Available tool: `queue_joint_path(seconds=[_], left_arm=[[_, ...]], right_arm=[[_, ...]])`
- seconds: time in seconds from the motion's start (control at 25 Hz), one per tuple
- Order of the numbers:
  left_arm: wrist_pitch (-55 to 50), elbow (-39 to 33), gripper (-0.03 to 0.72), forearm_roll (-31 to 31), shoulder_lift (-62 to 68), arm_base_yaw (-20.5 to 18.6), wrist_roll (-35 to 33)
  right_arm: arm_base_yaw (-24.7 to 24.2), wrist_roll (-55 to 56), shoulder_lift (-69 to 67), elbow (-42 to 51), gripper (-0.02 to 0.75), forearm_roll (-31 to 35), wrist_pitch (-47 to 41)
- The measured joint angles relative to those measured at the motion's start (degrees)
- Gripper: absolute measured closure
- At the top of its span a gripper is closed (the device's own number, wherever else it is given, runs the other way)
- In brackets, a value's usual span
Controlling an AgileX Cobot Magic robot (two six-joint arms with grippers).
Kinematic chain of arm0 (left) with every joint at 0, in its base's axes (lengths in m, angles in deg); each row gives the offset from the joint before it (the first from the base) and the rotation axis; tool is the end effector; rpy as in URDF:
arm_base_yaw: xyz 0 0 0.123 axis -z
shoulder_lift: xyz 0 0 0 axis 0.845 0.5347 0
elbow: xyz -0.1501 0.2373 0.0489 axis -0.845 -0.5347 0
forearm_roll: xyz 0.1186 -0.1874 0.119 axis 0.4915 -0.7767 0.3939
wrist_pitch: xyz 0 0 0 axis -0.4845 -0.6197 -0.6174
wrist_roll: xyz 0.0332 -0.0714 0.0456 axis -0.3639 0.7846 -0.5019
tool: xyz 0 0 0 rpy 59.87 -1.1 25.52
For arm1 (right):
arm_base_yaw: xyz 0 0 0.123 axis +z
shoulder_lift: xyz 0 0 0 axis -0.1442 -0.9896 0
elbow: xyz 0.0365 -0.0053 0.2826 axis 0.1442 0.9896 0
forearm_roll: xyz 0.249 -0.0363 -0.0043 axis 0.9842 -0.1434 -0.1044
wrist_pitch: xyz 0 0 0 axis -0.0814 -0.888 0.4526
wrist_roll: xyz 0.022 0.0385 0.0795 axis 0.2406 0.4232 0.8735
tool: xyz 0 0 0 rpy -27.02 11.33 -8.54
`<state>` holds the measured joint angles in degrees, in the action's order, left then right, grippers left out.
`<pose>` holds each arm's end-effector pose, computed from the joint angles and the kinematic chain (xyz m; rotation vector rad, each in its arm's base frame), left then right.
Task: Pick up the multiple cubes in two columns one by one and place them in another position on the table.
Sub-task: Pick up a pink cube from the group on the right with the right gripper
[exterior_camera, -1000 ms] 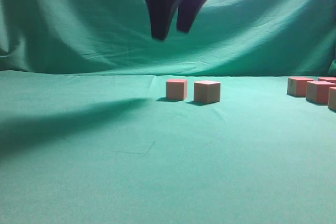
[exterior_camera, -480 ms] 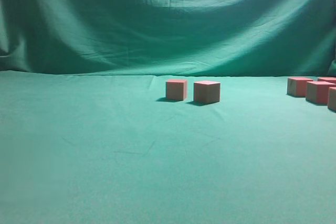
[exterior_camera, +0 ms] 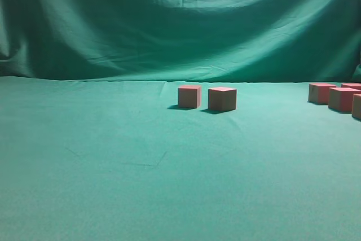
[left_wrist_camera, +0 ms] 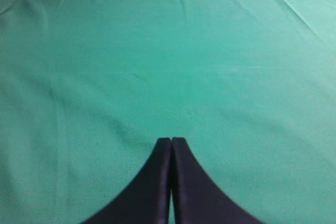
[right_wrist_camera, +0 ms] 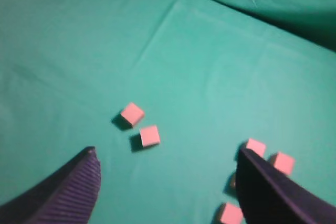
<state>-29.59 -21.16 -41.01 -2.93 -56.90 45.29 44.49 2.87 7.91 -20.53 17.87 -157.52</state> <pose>0.0528 0.0000 0.1774 0.0322 1.8326 0.0159 0.2334 0.1536 0.4553 -0.6430 2.3418 0.1177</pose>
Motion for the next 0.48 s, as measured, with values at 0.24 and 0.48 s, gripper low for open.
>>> queue_joint_path(seconds=[0.24,0.48], left_arm=[[0.0,0.0,0.688,0.0,0.0,0.0,0.0],[0.0,0.0,0.688,0.0,0.0,0.0,0.0]], right_arm=[[0.0,8.44,9.41,22.06,0.197,-5.28,-0.17],[0.0,15.31,10.3,40.84,0.197,-6.59,4.67]])
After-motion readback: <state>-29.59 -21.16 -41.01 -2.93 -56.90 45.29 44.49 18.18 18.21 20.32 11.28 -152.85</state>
